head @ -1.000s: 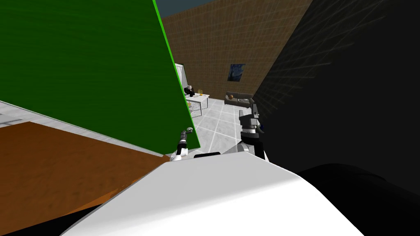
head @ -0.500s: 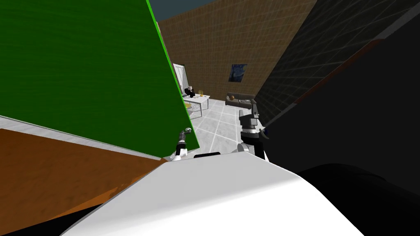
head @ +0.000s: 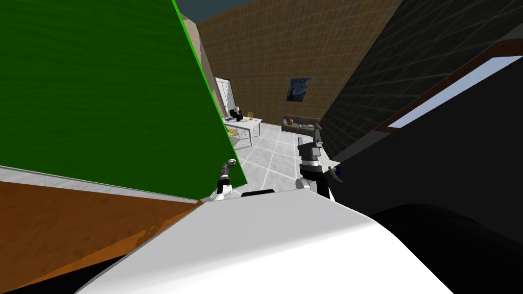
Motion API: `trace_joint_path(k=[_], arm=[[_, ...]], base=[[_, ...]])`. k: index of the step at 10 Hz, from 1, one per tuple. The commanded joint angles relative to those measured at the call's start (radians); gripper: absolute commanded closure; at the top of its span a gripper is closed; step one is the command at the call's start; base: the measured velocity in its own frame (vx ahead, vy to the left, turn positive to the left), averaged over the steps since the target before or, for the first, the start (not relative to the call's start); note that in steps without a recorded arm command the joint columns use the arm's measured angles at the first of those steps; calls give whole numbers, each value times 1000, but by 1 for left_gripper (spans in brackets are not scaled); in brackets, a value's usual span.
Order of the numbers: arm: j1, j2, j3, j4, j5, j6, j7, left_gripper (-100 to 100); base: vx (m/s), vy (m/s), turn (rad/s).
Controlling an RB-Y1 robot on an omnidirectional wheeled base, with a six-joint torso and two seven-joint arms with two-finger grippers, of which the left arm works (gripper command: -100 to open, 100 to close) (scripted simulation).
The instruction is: Push the door open
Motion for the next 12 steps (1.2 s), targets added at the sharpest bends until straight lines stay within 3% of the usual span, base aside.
trace_joint_path(k=[1,6,8,12], arm=[[-7,2,14,7,9,-4,-6,100],[-5,-2,50,5,31,-3,-20,100],[-1,15,72,12,42,-5,-25,100],[1,21,104,11,61,-5,-38,100]], base=[[183,-84,70],[161,-60,46],[98,-13,38],[182,-34,43]])
